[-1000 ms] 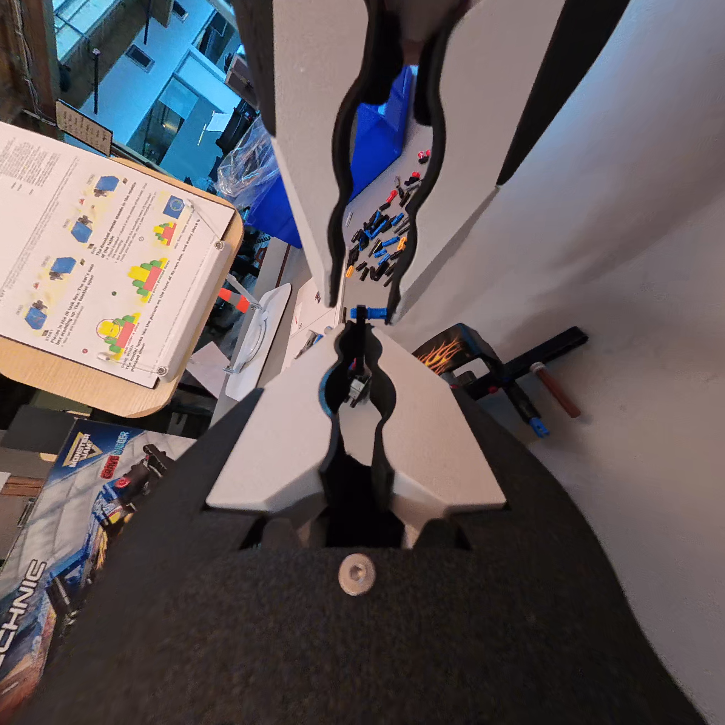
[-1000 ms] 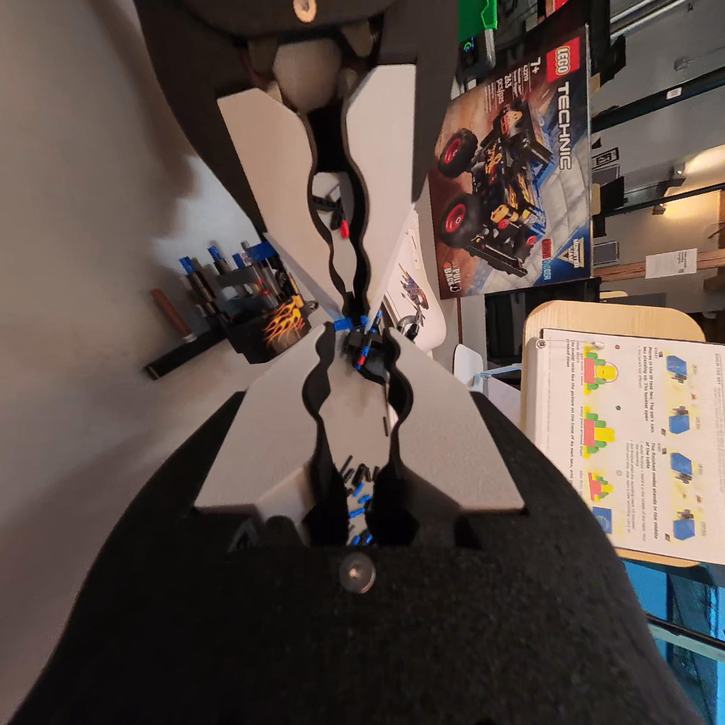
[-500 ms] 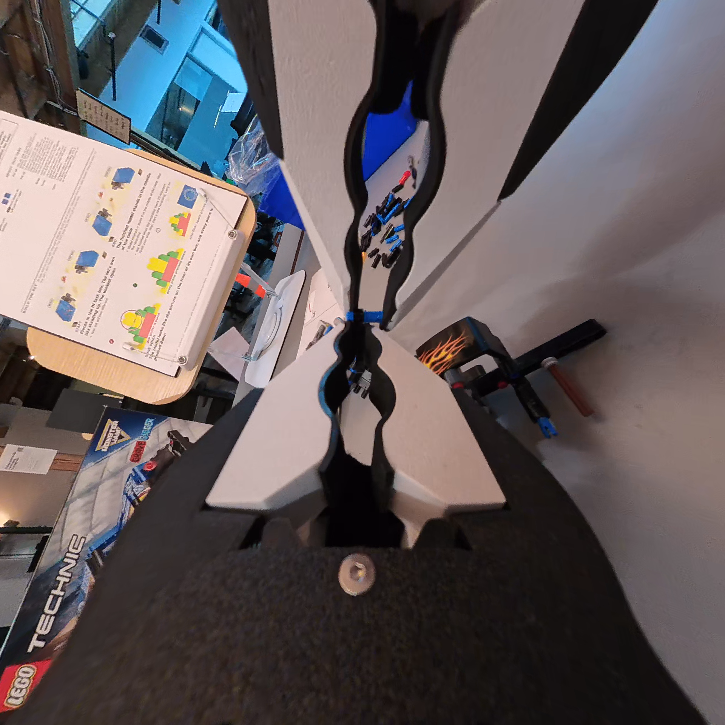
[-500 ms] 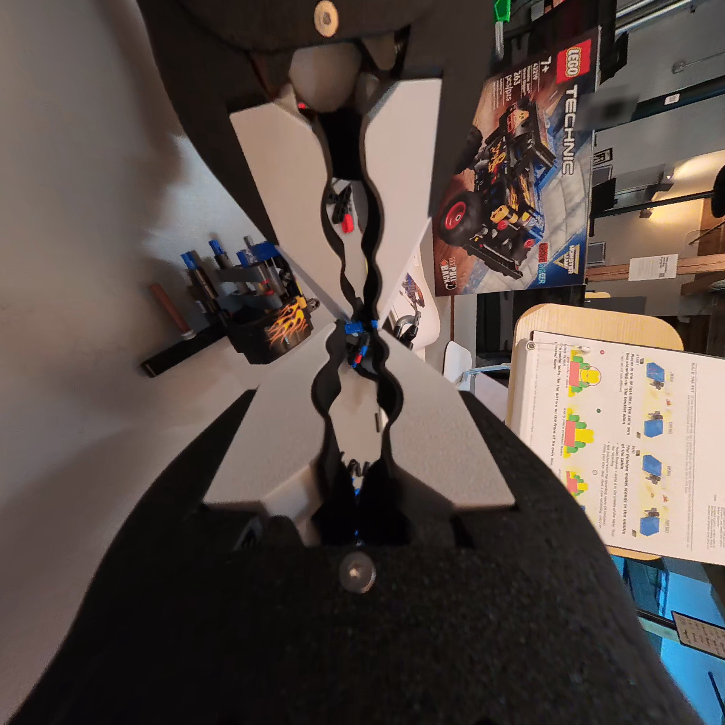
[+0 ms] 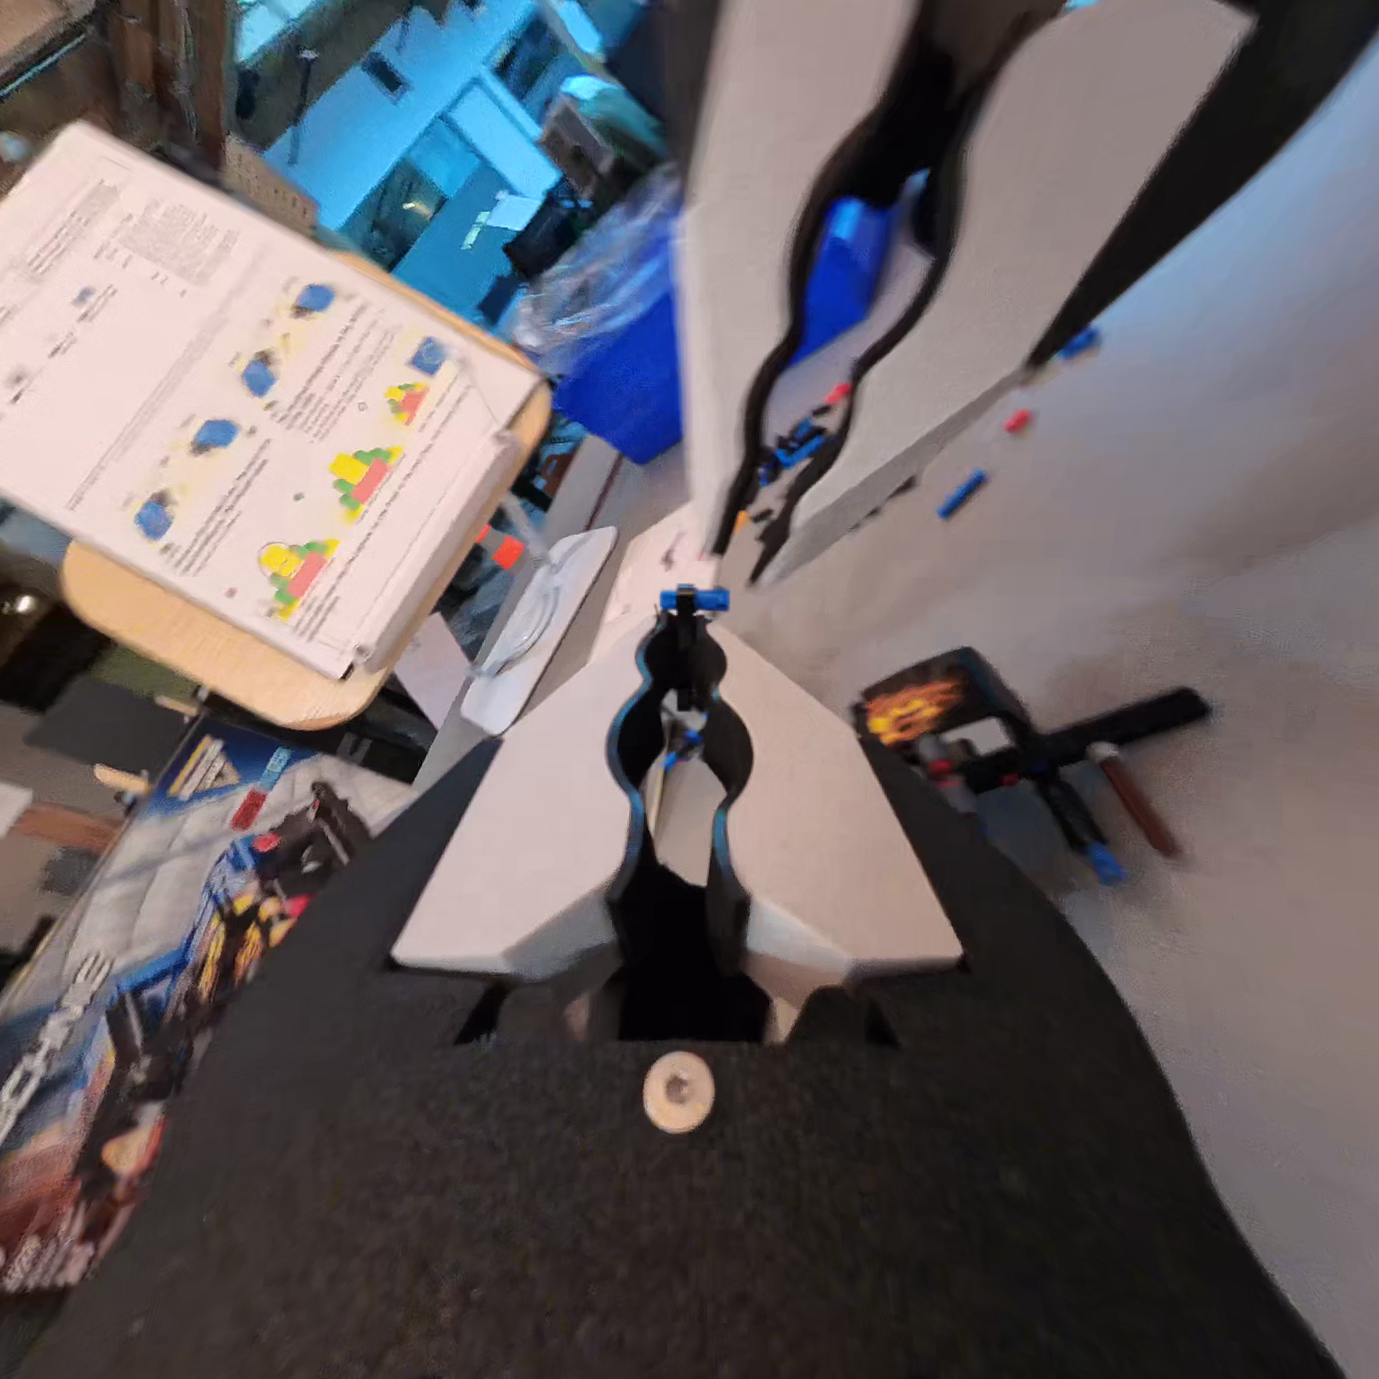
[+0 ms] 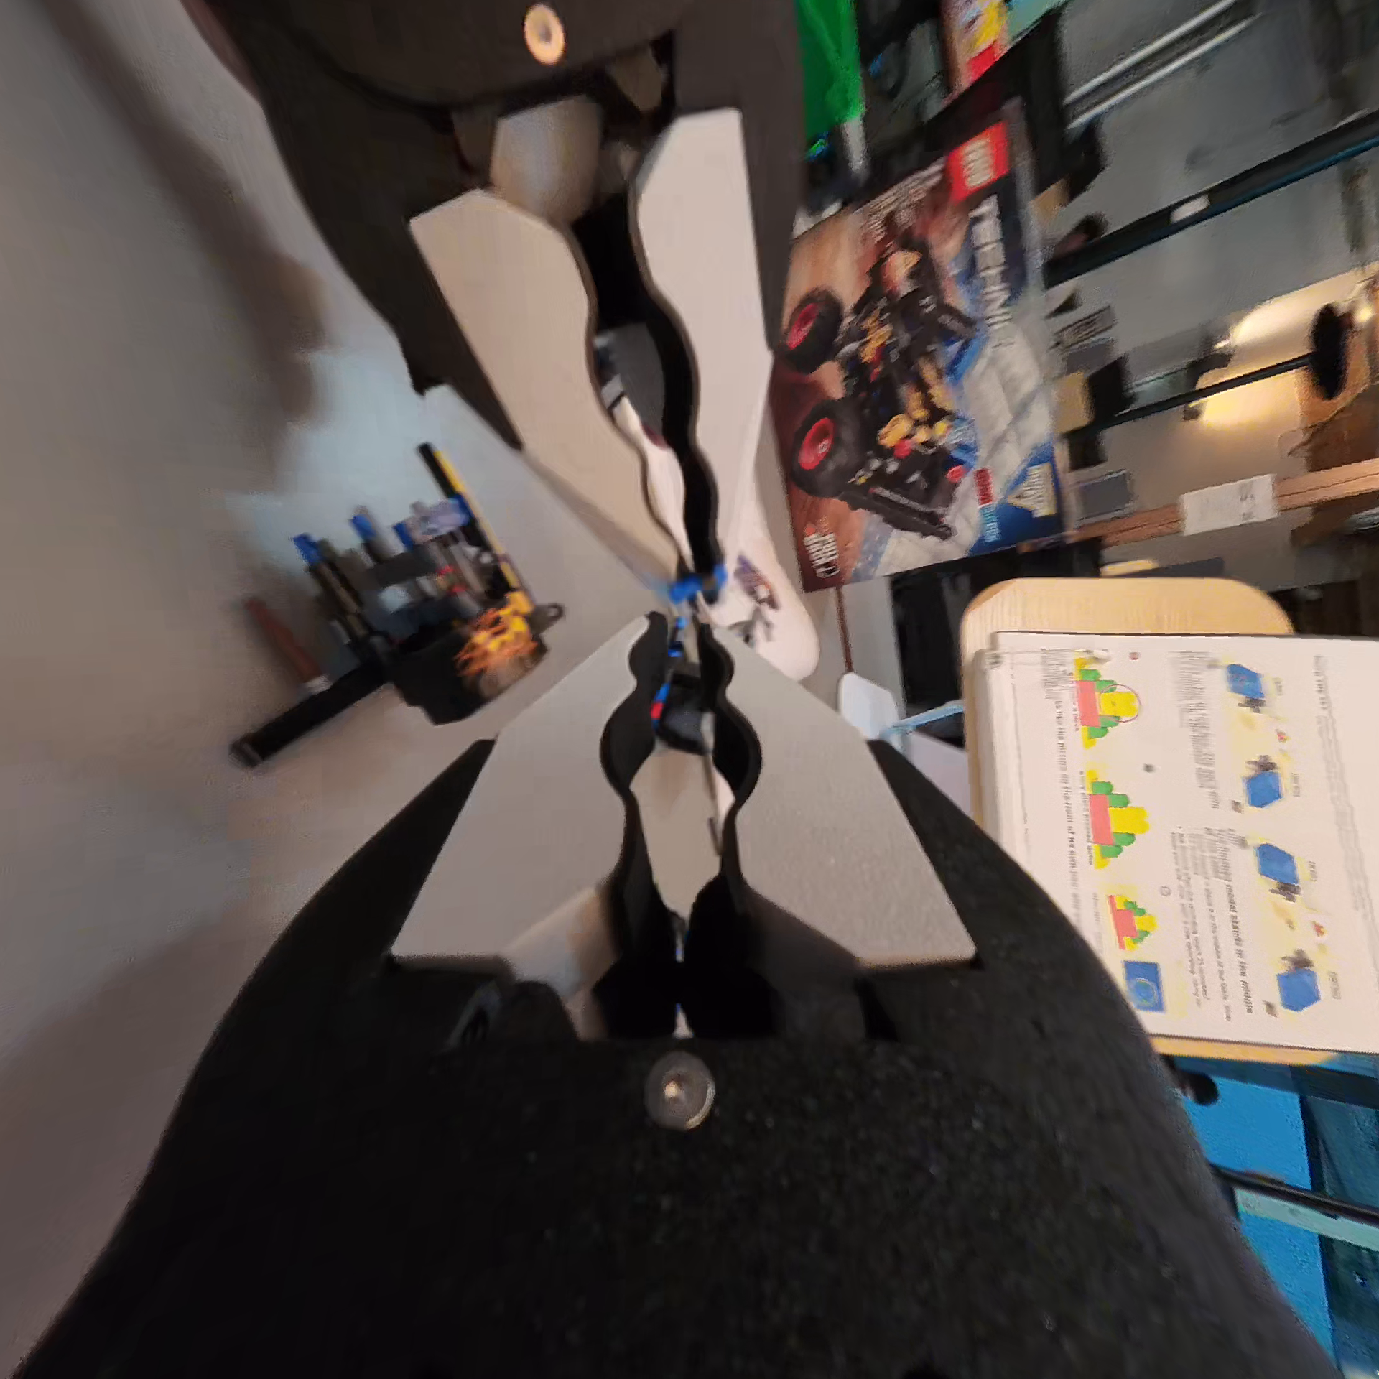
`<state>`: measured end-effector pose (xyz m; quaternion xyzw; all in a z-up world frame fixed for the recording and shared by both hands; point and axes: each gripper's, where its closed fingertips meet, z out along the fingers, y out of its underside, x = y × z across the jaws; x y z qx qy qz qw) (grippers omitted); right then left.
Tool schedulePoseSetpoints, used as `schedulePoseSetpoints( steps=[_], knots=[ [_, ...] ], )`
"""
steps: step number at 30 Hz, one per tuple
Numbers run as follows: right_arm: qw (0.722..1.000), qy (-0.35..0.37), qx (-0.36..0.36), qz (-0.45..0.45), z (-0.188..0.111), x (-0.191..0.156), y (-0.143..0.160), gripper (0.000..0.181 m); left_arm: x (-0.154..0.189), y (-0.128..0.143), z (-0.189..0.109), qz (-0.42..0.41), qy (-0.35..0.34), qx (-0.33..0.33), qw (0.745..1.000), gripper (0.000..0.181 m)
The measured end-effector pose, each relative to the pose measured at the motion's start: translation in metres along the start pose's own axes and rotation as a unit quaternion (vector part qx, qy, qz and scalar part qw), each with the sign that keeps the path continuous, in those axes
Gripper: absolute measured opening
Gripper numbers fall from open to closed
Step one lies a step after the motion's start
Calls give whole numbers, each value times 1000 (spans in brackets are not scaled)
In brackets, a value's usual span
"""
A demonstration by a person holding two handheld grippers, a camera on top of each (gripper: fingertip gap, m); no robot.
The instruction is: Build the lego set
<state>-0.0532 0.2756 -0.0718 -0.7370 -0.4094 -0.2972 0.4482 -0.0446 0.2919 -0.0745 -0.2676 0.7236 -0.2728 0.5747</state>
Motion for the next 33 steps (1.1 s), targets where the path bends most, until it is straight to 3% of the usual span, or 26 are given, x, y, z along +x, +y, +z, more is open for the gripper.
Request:
schedulePoseSetpoints(
  steps=[2,5,8,10,13,17,24,33],
  knots=[
    [998,30,31,38,-7,22,10,5,-27,2,-7,-85,-14,27,996,2],
    [983,-14,53,174,0,51,53,13,-54,8,-14,-257,11,77,963,1],
    [938,-70,30,339,31,75,121,28,-67,21,-15,-365,35,111,924,1],
    [907,-130,32,400,47,73,144,27,-72,28,-14,-407,47,125,903,2],
    [898,-114,35,423,60,76,171,27,-73,34,-13,-415,58,126,899,1],
    [877,-112,50,464,61,60,173,27,-67,44,-7,-403,63,104,907,1],
    [905,-115,16,409,69,33,177,25,-61,64,1,-396,78,59,913,2],
    [900,-112,13,421,69,36,183,24,-56,66,3,-397,85,50,913,2]
  ],
)
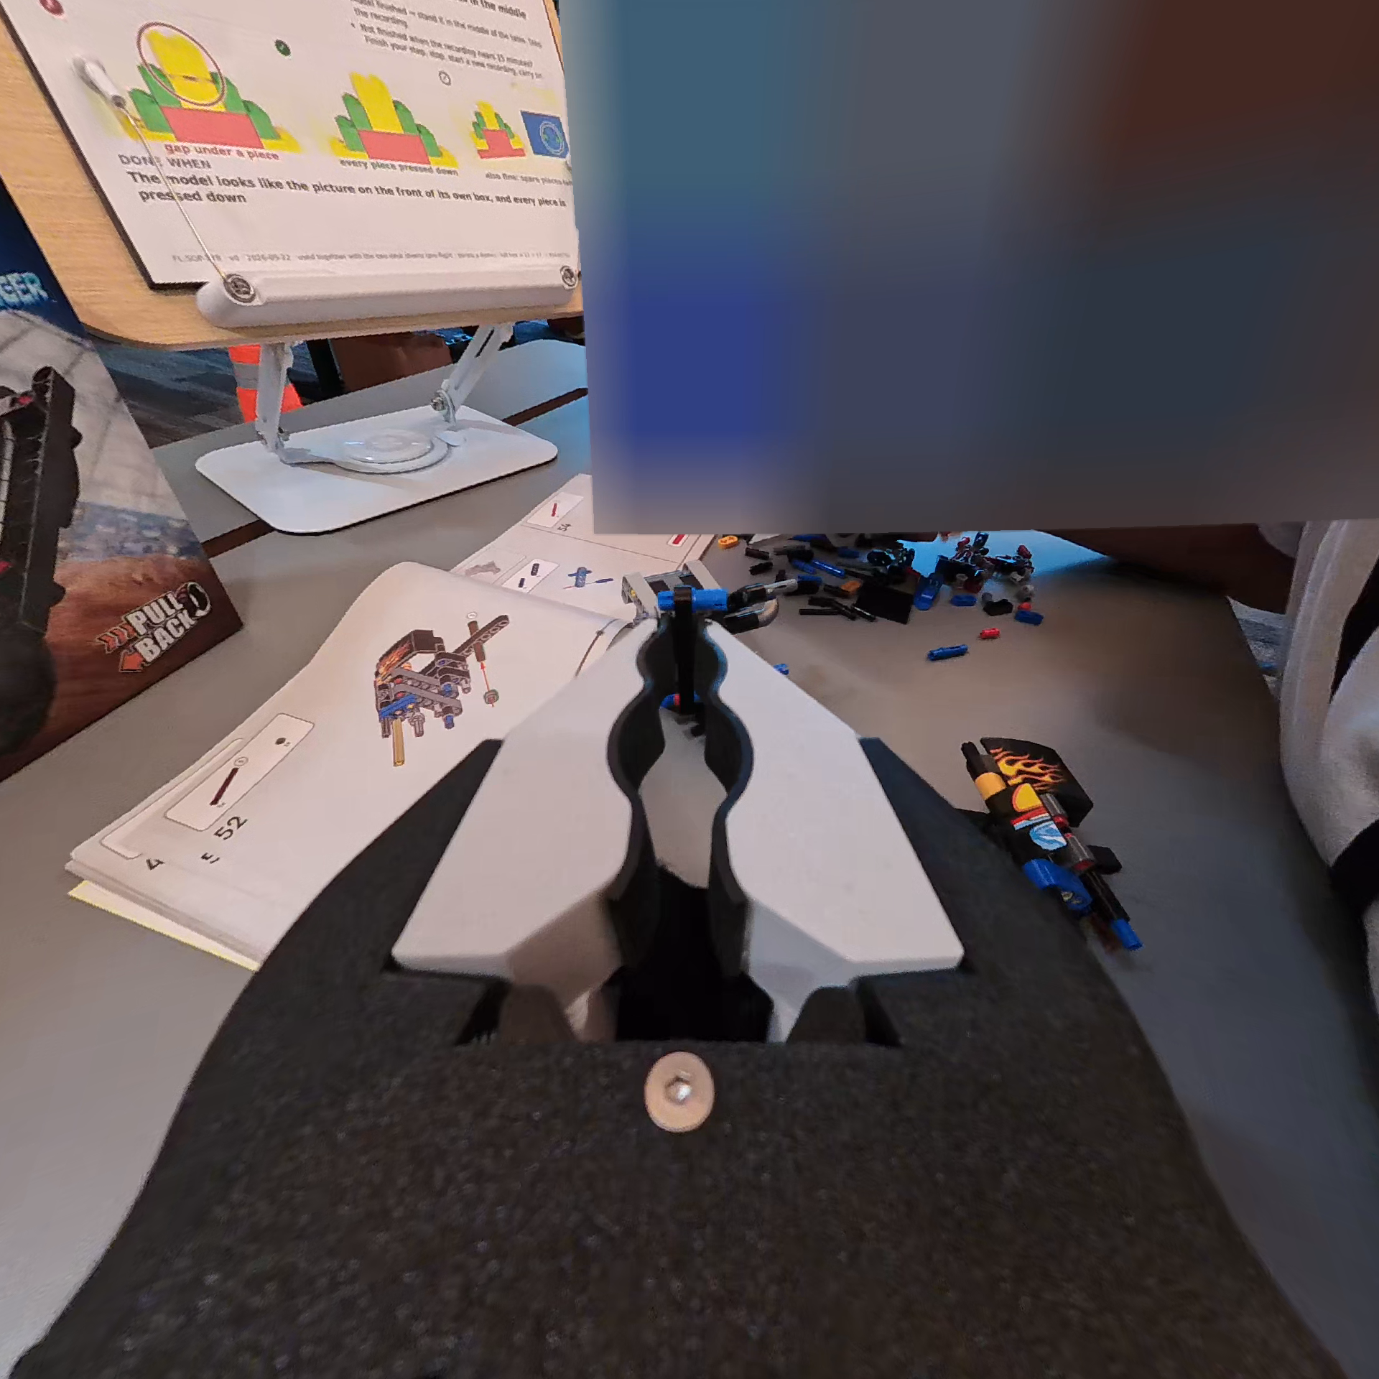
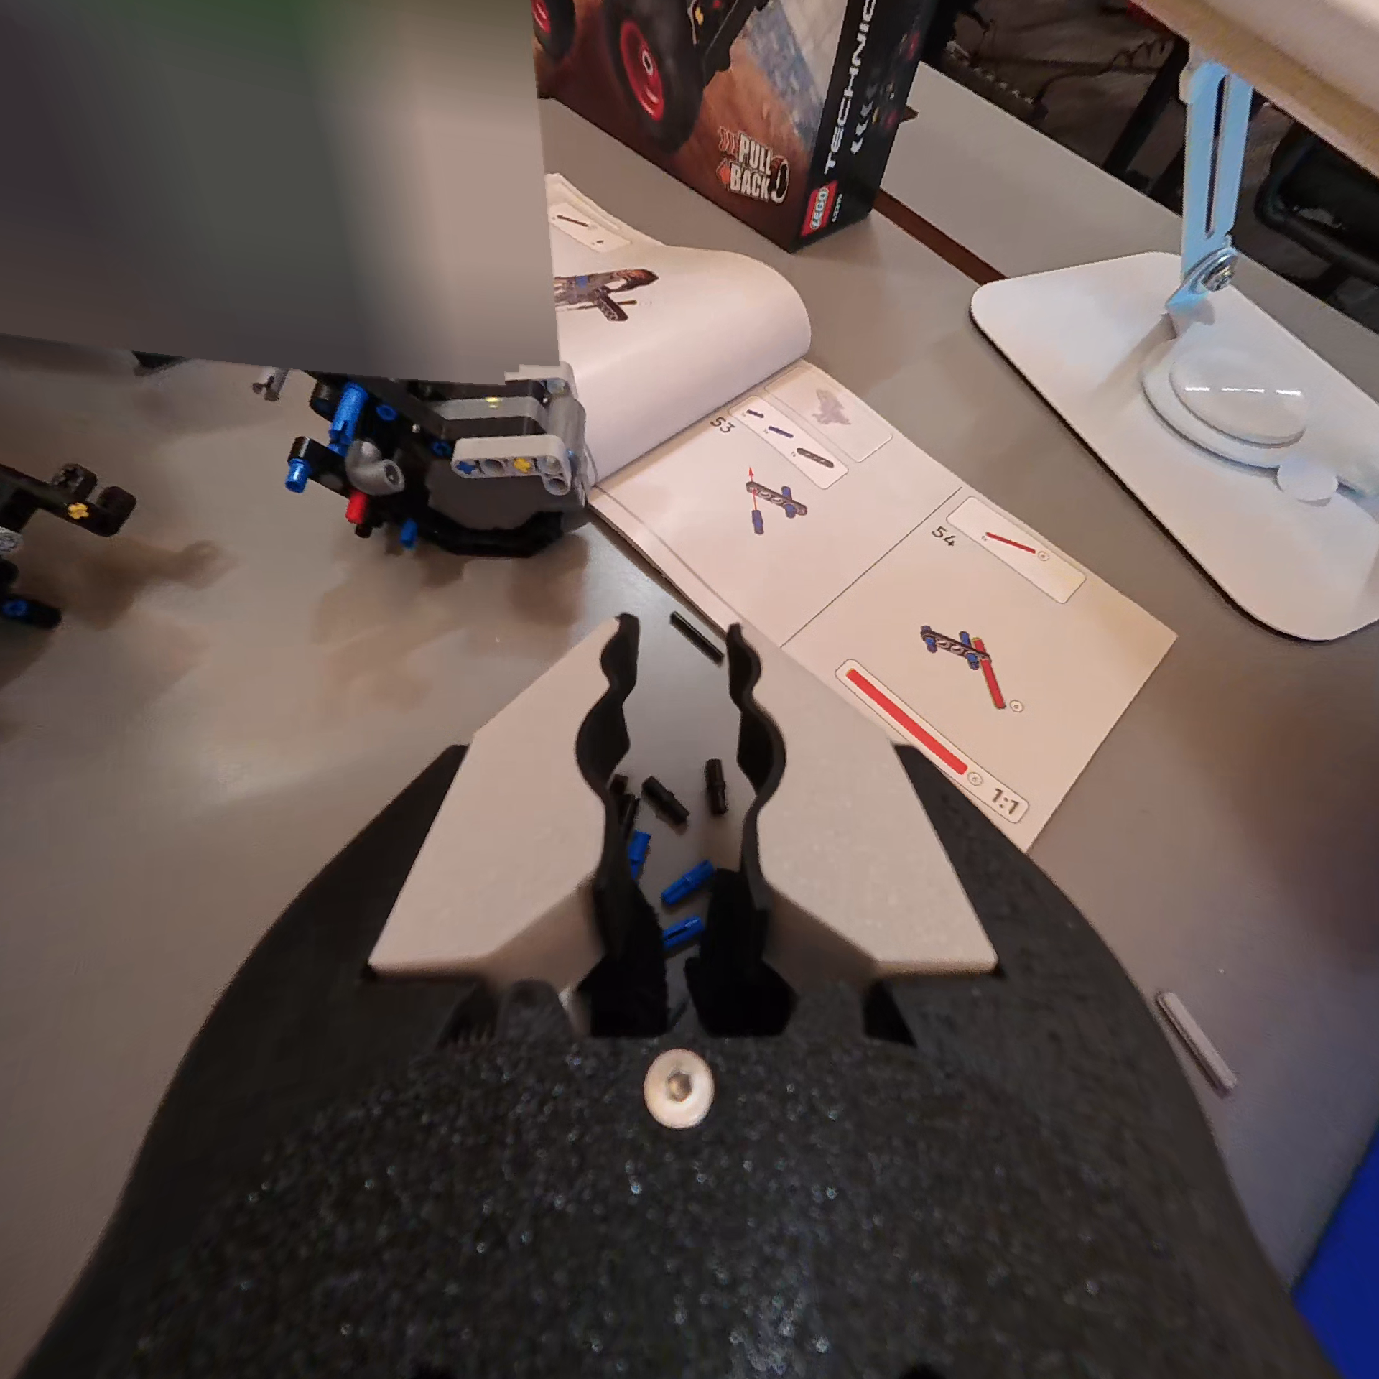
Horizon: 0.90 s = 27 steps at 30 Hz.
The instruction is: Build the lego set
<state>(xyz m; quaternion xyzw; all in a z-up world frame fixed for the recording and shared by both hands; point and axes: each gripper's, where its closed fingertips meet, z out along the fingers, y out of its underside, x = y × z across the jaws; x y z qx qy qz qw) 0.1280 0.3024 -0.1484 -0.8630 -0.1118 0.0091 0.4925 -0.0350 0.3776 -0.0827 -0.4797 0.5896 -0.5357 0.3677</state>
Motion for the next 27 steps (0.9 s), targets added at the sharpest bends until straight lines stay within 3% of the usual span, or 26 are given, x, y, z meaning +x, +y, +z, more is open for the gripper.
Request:
schedulePoseSetpoints(
  steps=[4,8,11,14,17,21,27],
  knots=[
    [999,-20,30,12,-5,-8,-14,23,0,-4,-1,-8,-4,7,1000,2],
    [994,-78,80,16,-14,-38,-42,23,17,-10,2,10,6,14,1000,2],
    [976,-185,113,11,-26,-87,-63,23,42,-35,2,-45,45,67,996,1],
    [947,-301,113,15,-36,-150,-79,29,66,-65,2,-151,85,125,977,1],
    [948,-286,137,40,-40,-174,-99,27,92,-84,-4,-259,135,169,941,2],
    [931,-310,159,110,-57,-199,-114,24,112,-91,-18,-329,141,216,908,1],
    [888,-354,225,191,-93,-219,-136,24,142,-88,-27,-340,139,234,900,1]
  ],
)
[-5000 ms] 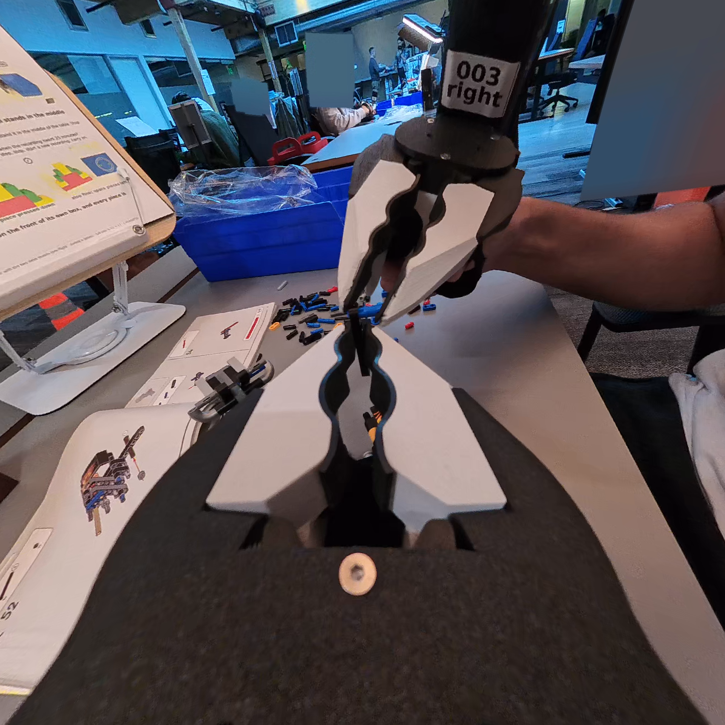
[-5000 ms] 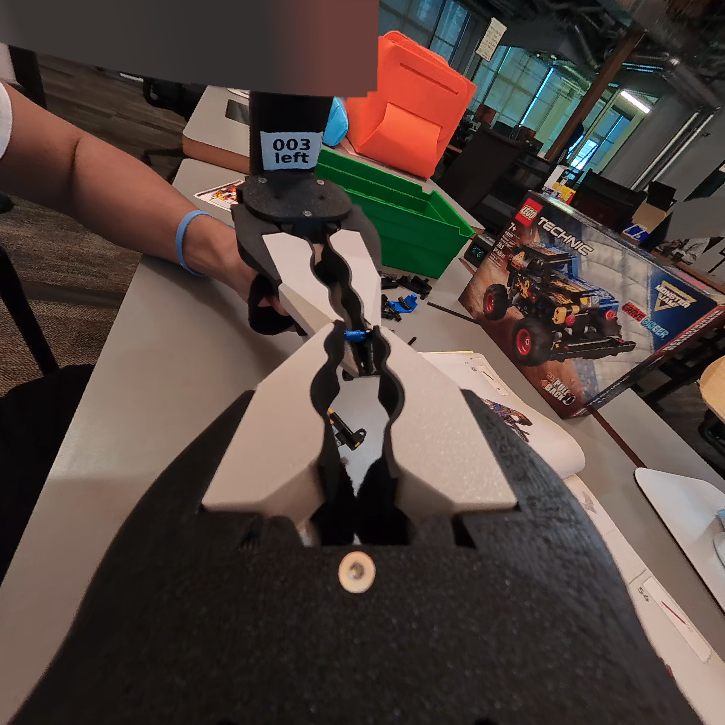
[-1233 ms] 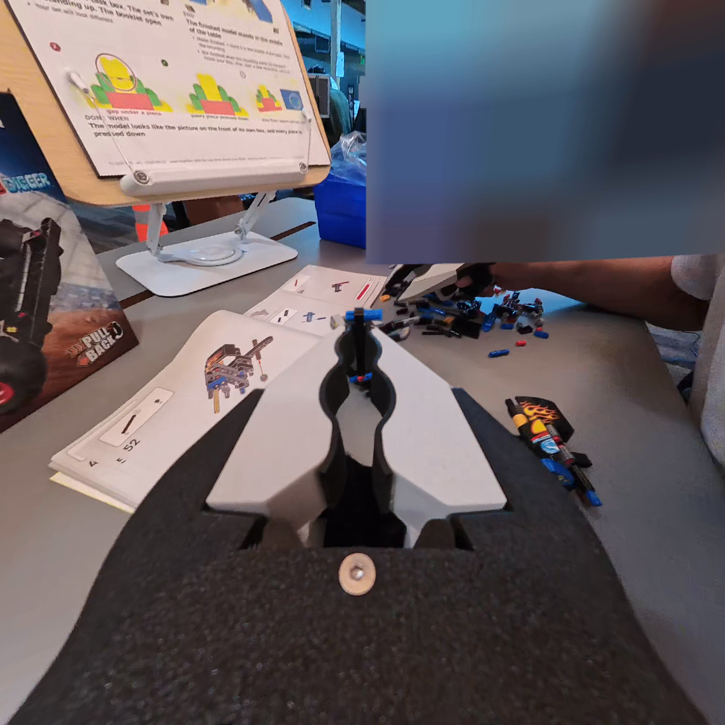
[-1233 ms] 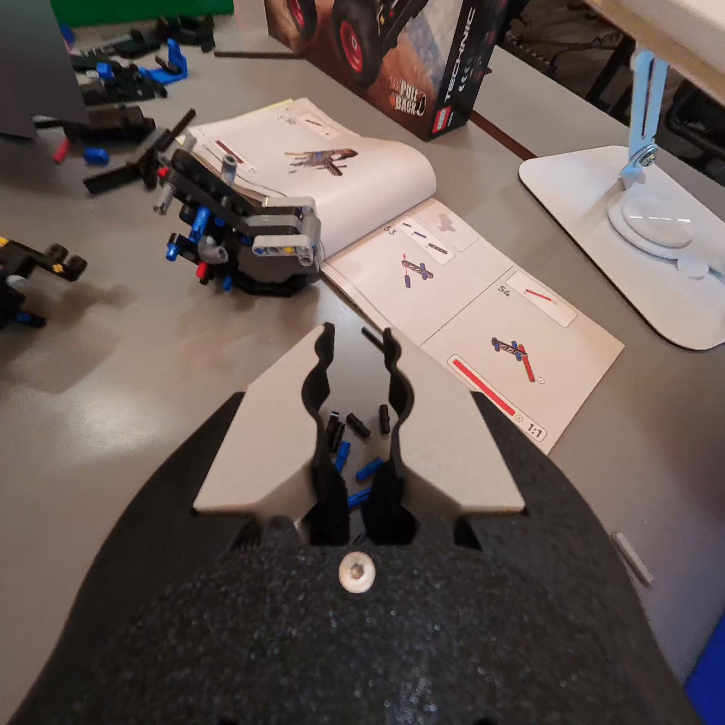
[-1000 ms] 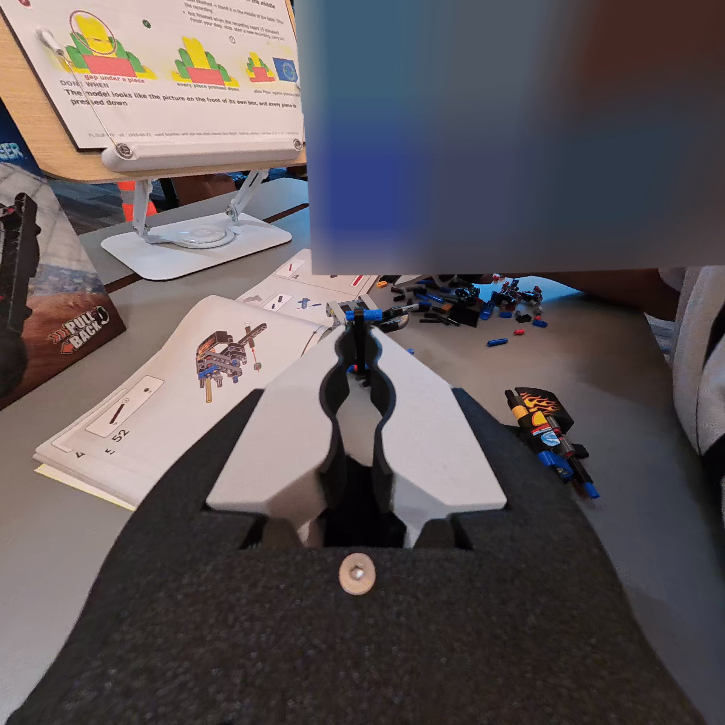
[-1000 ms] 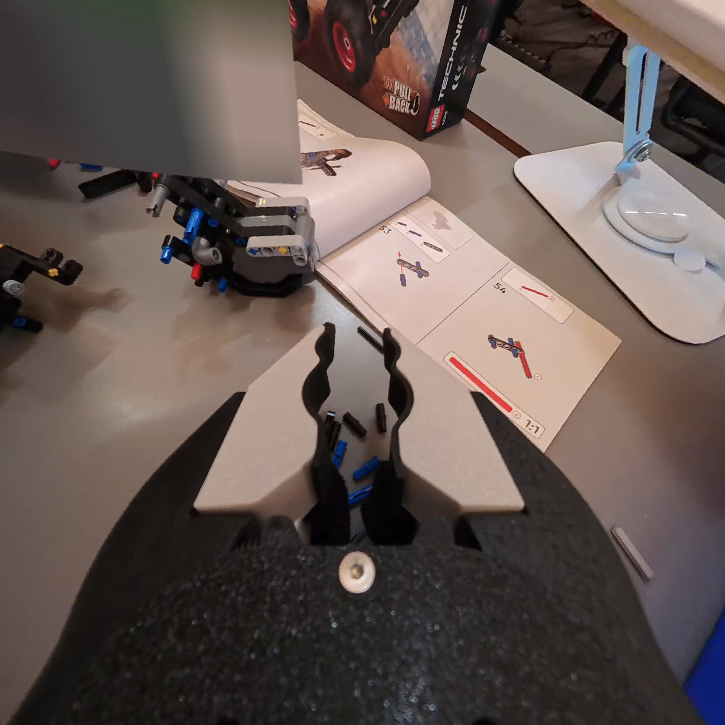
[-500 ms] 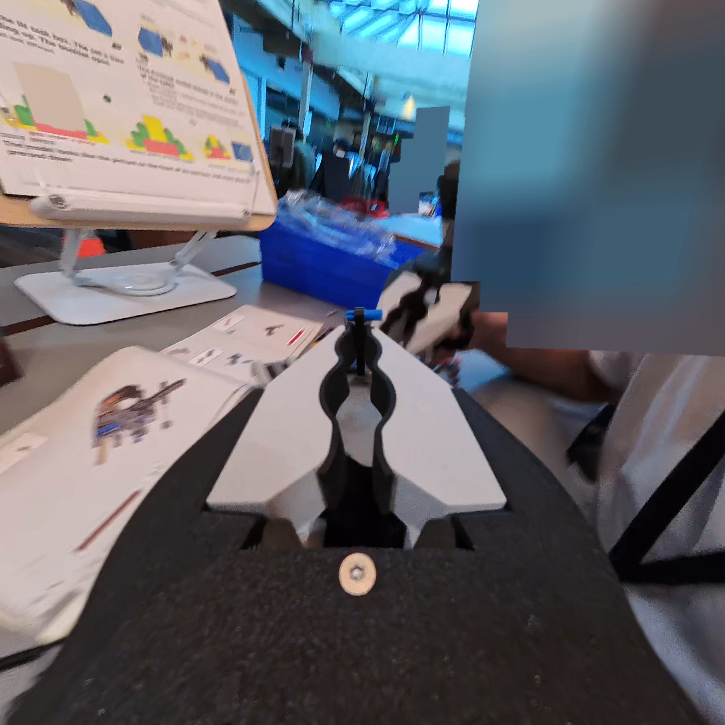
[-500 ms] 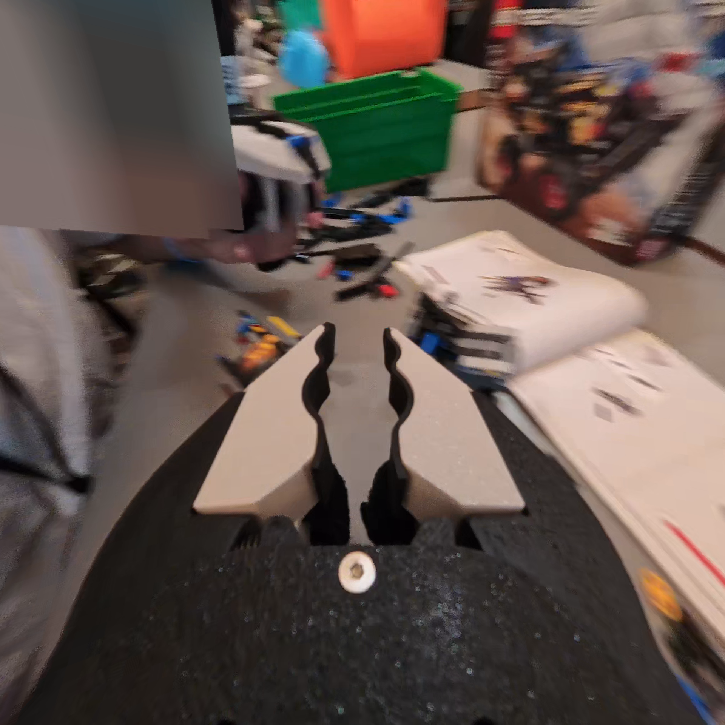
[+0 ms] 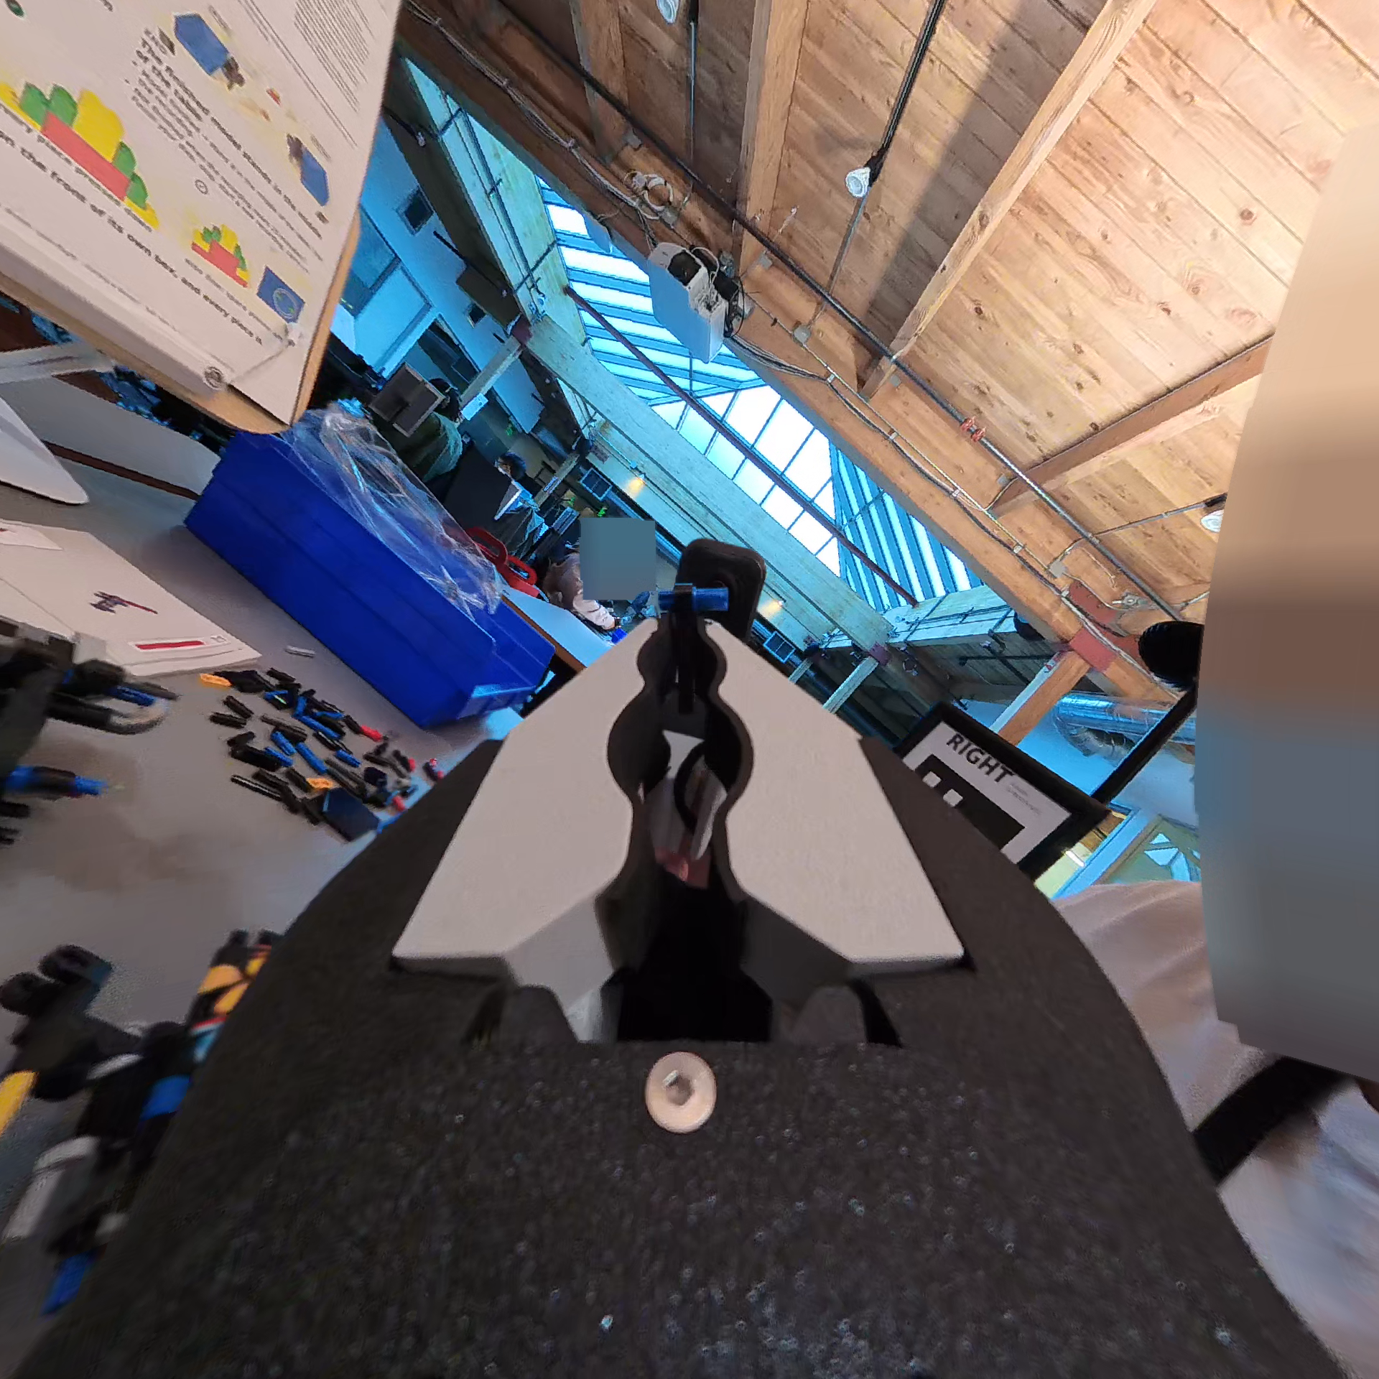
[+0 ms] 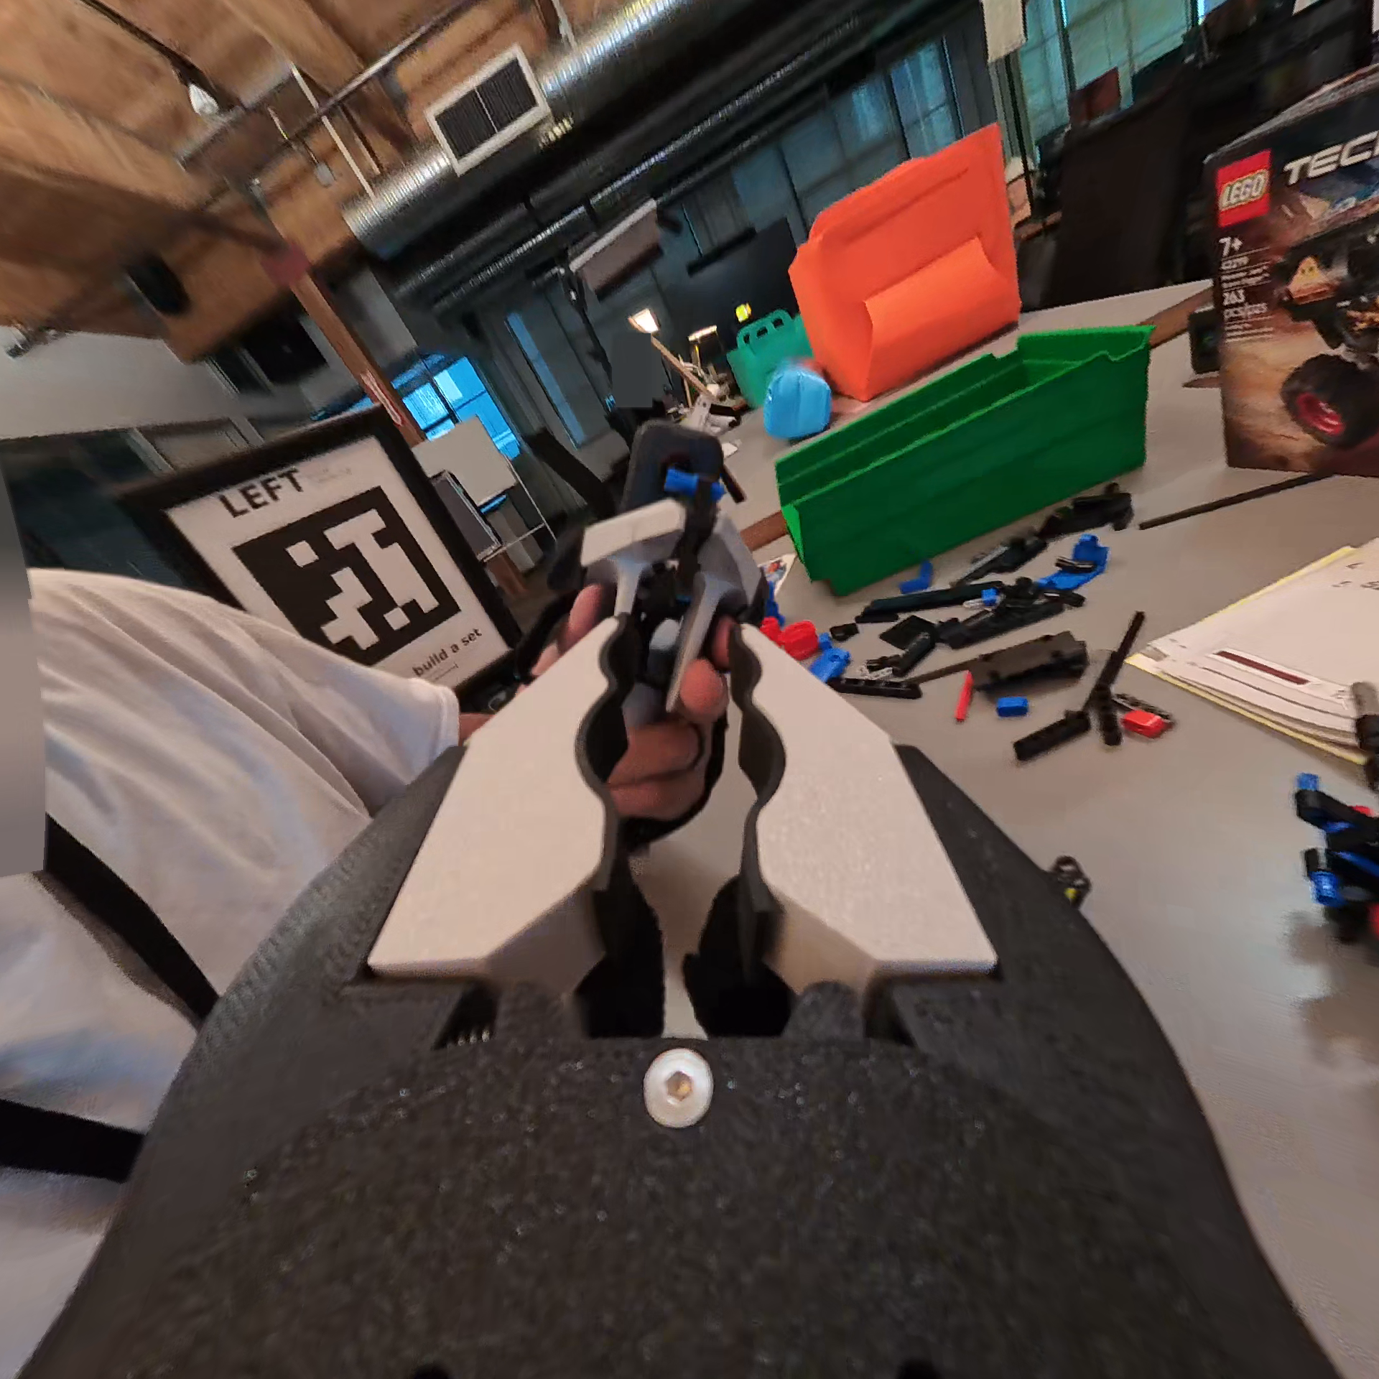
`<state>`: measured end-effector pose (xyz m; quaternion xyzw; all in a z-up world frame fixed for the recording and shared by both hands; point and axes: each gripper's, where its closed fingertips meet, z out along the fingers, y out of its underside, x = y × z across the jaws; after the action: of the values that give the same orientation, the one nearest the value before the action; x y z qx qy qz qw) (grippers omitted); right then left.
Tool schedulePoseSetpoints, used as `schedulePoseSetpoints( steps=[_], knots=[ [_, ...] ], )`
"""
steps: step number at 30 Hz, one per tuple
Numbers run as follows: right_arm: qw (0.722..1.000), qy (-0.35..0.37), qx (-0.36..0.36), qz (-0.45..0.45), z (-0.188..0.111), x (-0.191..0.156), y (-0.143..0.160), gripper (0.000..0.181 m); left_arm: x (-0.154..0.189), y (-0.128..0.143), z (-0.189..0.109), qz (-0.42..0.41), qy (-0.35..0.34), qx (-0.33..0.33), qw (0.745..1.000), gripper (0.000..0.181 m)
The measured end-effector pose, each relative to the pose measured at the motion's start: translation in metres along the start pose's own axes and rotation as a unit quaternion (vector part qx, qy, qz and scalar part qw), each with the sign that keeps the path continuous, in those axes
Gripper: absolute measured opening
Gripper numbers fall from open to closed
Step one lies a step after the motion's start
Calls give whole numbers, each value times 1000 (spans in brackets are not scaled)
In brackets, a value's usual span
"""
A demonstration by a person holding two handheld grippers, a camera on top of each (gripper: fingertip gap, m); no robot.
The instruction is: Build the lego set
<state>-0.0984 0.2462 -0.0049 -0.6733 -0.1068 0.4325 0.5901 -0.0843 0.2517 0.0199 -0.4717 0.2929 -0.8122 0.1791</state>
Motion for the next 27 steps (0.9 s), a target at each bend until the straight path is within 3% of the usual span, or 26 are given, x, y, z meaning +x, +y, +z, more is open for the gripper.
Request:
schedulePoseSetpoints(
  steps=[2,4,14,18,20,23,25,27],
  knots=[
    [1000,3,1,-8,1,-8,3,21,8,7,0,0,4,0,1000,1],
    [1000,-2,5,-19,-1,-18,5,3,14,13,0,7,3,2,1000,2],
    [999,-22,13,-20,-9,-35,10,6,27,34,-13,-20,15,3,1000,0],
    [999,-27,-23,-28,-9,-34,19,2,26,40,-17,5,2,-10,1000,2],
    [997,-21,-49,-52,-10,-33,21,3,23,46,-22,21,-4,-43,999,5],
    [988,12,-115,-107,-19,-19,22,2,14,57,-38,73,-19,-147,986,24],
    [970,26,-200,-134,-26,-10,32,3,3,57,-51,138,-50,-237,960,26],
    [946,43,-272,-171,-29,0,38,3,-4,56,-60,210,-73,-343,913,27]
  ],
)
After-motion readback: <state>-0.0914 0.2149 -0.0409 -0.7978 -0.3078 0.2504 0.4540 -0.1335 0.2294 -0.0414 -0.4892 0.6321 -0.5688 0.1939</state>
